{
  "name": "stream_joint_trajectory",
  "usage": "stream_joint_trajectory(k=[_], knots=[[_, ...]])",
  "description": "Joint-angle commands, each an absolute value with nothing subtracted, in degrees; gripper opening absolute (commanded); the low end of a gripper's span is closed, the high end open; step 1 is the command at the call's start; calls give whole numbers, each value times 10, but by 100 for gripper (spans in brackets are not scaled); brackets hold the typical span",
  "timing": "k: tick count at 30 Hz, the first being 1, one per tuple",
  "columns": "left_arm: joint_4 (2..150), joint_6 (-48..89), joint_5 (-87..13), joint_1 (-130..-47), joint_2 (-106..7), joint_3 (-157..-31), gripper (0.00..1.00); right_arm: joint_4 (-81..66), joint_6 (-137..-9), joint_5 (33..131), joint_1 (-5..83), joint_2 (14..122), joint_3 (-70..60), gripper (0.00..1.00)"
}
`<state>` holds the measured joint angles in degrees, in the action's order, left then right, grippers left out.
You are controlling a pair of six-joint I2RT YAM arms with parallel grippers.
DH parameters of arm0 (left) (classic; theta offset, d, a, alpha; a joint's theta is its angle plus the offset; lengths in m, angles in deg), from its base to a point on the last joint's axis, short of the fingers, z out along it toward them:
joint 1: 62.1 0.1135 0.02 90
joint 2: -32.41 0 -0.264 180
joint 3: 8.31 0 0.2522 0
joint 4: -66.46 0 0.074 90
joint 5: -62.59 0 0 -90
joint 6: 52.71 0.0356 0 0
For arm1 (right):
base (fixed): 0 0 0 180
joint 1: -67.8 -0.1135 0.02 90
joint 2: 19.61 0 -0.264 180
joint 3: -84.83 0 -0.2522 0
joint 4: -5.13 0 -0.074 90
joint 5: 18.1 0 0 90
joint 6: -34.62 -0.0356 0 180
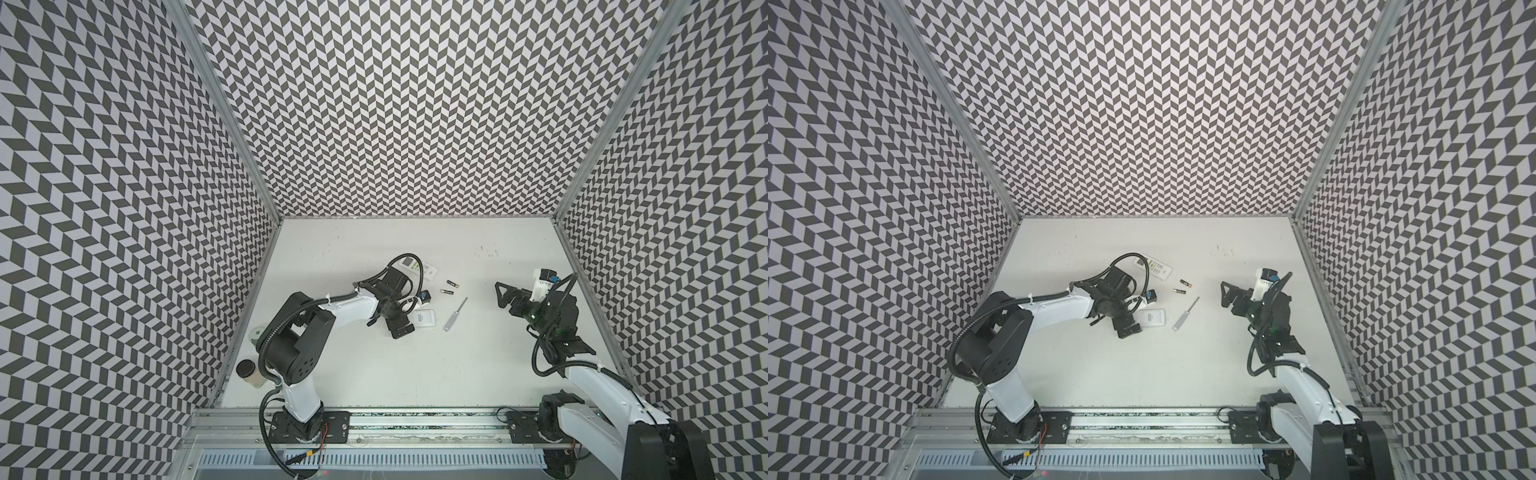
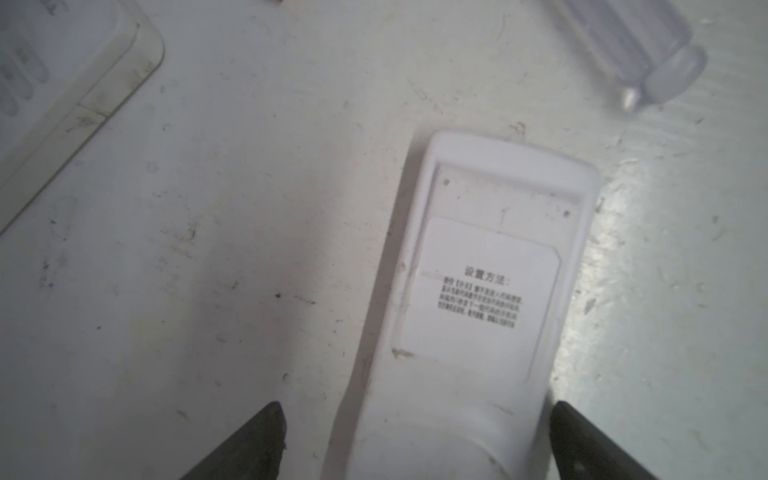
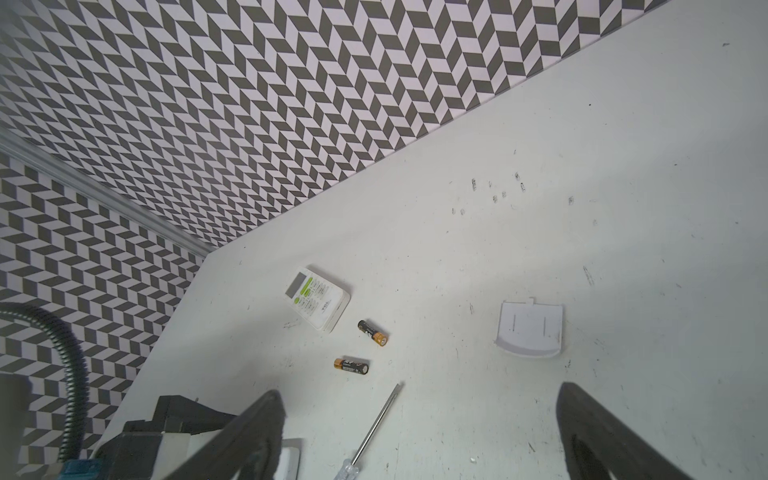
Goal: Unload the batteries from the remote control
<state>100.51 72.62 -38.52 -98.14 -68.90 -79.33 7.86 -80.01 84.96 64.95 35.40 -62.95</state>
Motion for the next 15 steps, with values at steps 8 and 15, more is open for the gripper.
stream_joint_trajectory(k=[8, 15], knots=[[1009, 758, -400, -975, -700, -785, 74, 88, -784, 850, 650, 347, -618, 96], [1065, 801, -423, -982, -684, -759, 67, 86, -795, 875, 650, 353, -605, 94]])
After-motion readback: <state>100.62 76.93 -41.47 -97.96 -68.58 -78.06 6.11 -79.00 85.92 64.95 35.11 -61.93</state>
